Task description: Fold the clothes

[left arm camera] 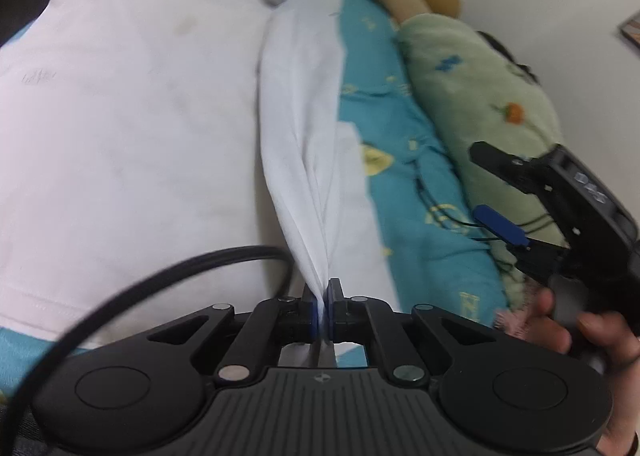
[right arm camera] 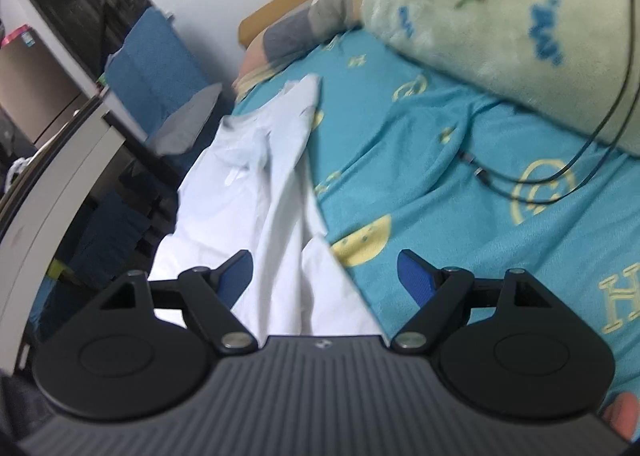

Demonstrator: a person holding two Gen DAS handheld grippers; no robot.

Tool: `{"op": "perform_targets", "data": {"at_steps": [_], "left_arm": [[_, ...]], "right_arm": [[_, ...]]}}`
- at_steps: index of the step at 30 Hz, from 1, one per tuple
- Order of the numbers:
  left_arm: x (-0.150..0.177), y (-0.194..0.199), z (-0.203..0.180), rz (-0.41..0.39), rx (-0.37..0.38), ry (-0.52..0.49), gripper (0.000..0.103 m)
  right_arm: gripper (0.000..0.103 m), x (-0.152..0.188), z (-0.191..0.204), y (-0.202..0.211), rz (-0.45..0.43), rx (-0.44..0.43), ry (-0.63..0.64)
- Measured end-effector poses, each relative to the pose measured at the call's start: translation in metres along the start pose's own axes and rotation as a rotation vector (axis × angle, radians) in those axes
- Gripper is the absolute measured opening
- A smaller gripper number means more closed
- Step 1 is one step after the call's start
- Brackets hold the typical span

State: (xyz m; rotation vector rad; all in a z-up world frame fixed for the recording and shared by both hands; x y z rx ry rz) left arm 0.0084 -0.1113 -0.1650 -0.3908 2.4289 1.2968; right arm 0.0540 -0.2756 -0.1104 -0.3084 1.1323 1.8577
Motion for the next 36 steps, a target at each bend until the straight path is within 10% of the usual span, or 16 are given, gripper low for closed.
{"op": "perform_targets", "data": {"at_steps": [4,10,17,22,36], "left_arm": [[-0.007,0.017,-0.018,-0.040,0.064,-0.011,0.005],[0.008,0.001,0.019,0.059,-0.122,0.004,0.008],[-0.019,0.017,-0.012,-0.002,-0.228,-0.194,0.085],[-0.076,0.048,-0.033,-0.137,-0.263,-0.282,0.103],[-0.111,0.103,0.051,-0.295,-0.284,-0.183,0.103]], "right_arm": [[0.081,-0.020,-0.024,0.015,-0.104,0.053,-0.077],[0.082,-0.017,-0.030,0.007,-0.070,0.053,-0.108],[0.082,-0.011,0.000,0.007,-0.073,0.006,0.045],[0.082,-0.015,0.014,0.012,-0.094,-0.039,0.098],[0.081,-0.029,0.164,-0.092,0.153,-0.041,0.662]]}}
Point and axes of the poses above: each gripper's, at about its wrist camera, not at the fingertips, and y roughly against the way its jaws point, z to its left, x to its underside, the point moved 9 cm from there along -y, roughly the way its jaws point, and after that the axes turned 4 degrees about -y, right-handed, at the moved point
